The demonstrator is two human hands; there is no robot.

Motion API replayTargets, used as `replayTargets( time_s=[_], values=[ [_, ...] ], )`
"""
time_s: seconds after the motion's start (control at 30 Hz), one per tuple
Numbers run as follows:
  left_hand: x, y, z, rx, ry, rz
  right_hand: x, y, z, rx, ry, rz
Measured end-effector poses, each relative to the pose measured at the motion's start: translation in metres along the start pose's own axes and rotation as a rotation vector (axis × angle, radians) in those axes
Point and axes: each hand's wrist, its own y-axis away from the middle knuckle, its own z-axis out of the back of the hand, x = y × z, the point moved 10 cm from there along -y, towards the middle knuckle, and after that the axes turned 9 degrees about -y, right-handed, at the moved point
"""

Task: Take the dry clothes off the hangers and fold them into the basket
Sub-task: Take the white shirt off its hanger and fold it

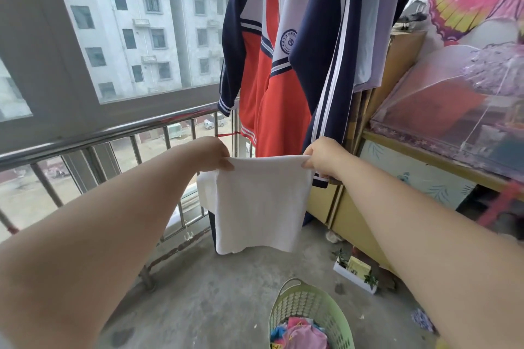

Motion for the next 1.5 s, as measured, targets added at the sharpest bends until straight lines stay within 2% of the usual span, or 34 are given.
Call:
replayTargets(
  time_s=[0.13, 0.23, 0.3, 0.47, 0.73, 0.97, 1.07, 1.2, 1.33, 1.4, 1.5],
  values=[
    [-0.01, -0.005, -0.014, -0.039, 0.057, -0.027, -0.034, -0.002, -0.013, 0.038, -0.031, -0.066],
    [-0.022, -0.01, -0.03, -0.067, 0.191, -0.022, -0.055, -0.006, -0.024, 0.046, -0.134, -0.115],
    [-0.036, -0.014, -0.049, -0.018, 0.263, -0.039, -0.079, -0.002, -0.037, 0.085, -0.227, -0.23],
    [-0.07, -0.029, -0.102, 0.083, 0.416, -0.056, -0.122, -0.003, -0.051, 0.053, -0.264, -0.186],
    [-0.136, -0.048, -0.188, 0.229, 0.473, -0.076, -0.227, 0.002, -0.099, 0.113, -0.243, -0.346],
    [-0.196, -0.049, -0.277, 0.395, 0.384, -0.15, -0.316, 0.017, -0.154, 0.246, -0.162, -0.429],
    [-0.219, -0.052, -0.32, 0.466, 0.381, -0.13, -0.359, 0.02, -0.183, 0.297, -0.151, -0.48],
    [-0.237, -0.056, -0.363, 0.483, 0.355, -0.061, -0.398, 0.019, -0.212, 0.303, -0.098, -0.476],
    [-0.25, -0.064, -0.407, 0.491, 0.363, 0.005, -0.43, 0.021, -0.245, 0.411, 0.044, -0.53],
    [-0.254, -0.069, -0.424, 0.468, 0.388, 0.036, -0.443, 0.017, -0.255, 0.389, 0.031, -0.532],
    [-0.264, -0.078, -0.444, 0.415, 0.423, 0.069, -0.468, 0.014, -0.265, 0.241, -0.136, -0.562]
  ],
)
